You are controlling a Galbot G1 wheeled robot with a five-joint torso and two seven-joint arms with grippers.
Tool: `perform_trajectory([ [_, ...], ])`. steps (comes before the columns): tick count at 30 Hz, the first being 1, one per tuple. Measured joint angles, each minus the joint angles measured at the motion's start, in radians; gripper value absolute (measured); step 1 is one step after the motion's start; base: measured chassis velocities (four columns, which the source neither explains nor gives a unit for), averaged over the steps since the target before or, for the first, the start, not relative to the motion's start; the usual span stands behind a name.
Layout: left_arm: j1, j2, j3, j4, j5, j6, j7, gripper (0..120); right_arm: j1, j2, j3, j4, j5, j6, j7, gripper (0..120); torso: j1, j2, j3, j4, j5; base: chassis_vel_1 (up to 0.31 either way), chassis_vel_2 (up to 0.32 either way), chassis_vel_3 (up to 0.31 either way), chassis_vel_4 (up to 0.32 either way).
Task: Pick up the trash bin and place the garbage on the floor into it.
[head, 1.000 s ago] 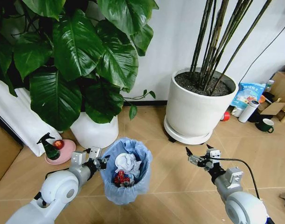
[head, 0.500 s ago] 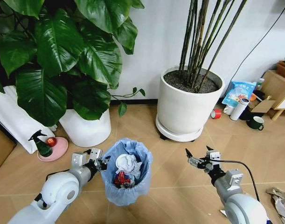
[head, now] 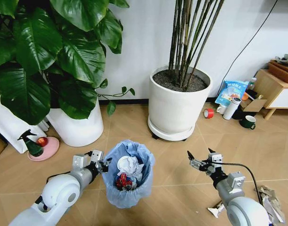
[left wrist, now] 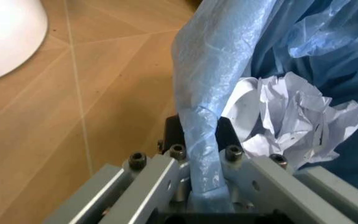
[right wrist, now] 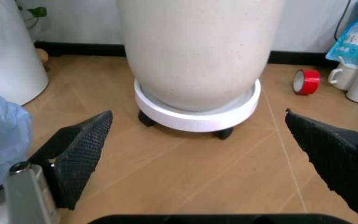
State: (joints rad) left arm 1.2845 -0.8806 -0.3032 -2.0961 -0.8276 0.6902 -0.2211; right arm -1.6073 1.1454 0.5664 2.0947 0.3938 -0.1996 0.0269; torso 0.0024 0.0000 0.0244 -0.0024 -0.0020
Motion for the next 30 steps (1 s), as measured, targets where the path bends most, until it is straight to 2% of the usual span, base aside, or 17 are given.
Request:
perform_trajectory([
  [30, -0.002, -0.012, 0.001, 0.006, 0.001, -0.001, 0.001, 0, -0.015, -0.001, -0.005, 0.0, -0.008, 0.002, -0.008, 100, 0.0, 0.0, 0.0, -0.0003, 0.0002, -0.078, -0.154, 0.072, 0.151],
])
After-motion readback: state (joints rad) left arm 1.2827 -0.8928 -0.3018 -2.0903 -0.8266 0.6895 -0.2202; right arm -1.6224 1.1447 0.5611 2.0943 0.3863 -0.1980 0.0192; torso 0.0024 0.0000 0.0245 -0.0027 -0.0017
